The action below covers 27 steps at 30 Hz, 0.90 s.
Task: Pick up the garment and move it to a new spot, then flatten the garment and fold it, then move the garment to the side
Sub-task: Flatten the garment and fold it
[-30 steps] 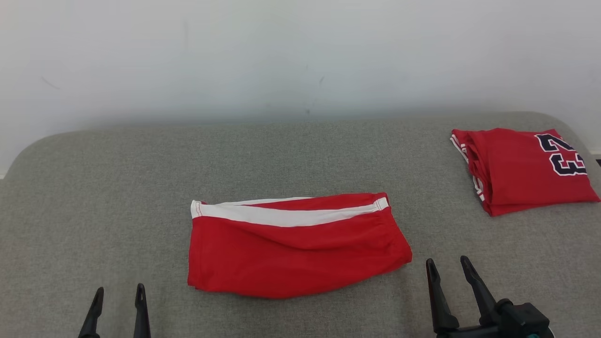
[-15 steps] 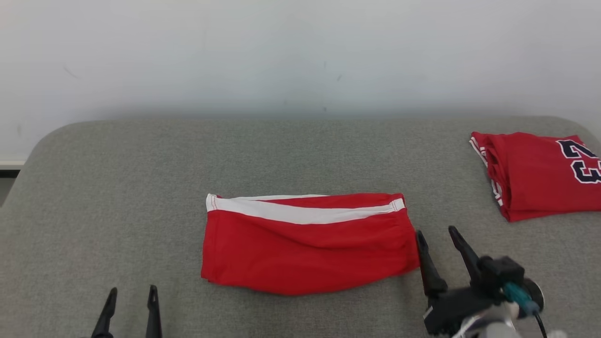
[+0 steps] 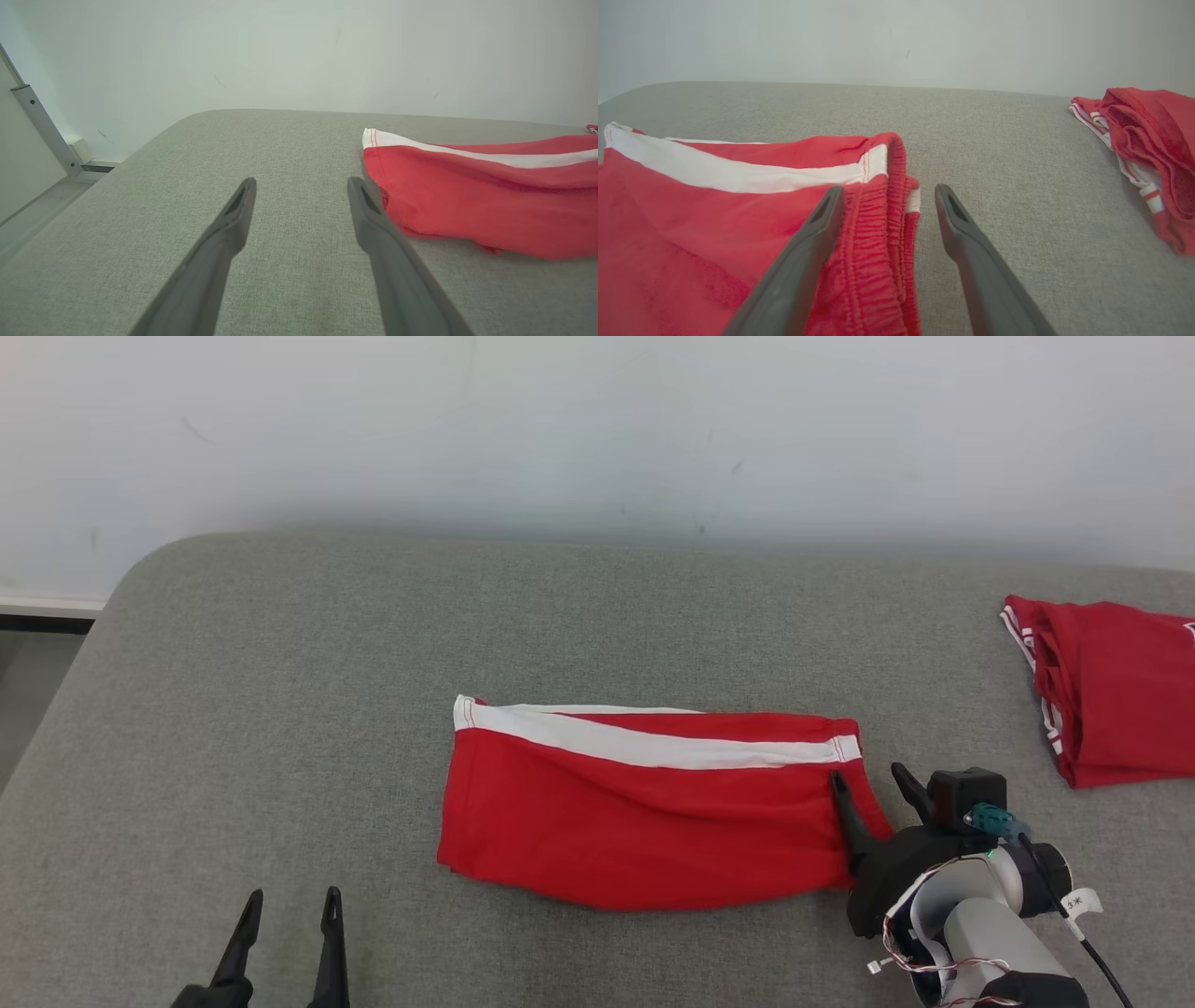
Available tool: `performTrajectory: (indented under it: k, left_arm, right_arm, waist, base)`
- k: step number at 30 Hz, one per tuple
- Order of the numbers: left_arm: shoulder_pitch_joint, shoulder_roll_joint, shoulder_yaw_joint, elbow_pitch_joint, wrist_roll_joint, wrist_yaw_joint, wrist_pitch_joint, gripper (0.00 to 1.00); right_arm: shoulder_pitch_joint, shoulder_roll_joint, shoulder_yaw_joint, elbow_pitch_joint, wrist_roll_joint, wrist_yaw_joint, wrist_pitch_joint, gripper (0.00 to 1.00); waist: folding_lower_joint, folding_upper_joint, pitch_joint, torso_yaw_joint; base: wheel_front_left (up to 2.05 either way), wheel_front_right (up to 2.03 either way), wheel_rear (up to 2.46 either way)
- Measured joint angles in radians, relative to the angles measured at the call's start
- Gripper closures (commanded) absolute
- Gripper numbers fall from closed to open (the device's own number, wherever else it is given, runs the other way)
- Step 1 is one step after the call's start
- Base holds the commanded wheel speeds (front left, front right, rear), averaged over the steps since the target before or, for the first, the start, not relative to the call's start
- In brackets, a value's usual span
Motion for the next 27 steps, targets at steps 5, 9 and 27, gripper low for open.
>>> performTrajectory:
  k: [5, 9, 27]
  left_arm:
    - [-0.014, -0.009, 0.003, 0.019, 0.009, -0.017, 0.000, 0.00]
    - [-0.022, -0.015, 0.004, 0.031, 0.018, -0.030, 0.000, 0.00]
    - [-0.030, -0.030, 0.044, 0.046, 0.033, -0.050, 0.000, 0.00]
  right_arm:
    - [-0.058, 0.000, -0.023, 0.154, 0.018, 0.000, 0.015, 0.00]
    - [-0.094, 0.004, -0.037, 0.279, 0.056, 0.000, 0.030, 0.00]
    - [-0.173, -0.081, 0.063, 0.383, 0.172, 0.000, 0.014, 1.00]
  waist:
    - [0.0000, 0.0001, 0.002, 0.015]
    - [0.0000, 0.0001, 0.003, 0.028]
    - [-0.0002, 0.0000, 0.000, 0.001]
  base:
    - [0.00, 0.00, 0.00]
    - [0.00, 0.00, 0.00]
    - [0.00, 0.00, 0.00]
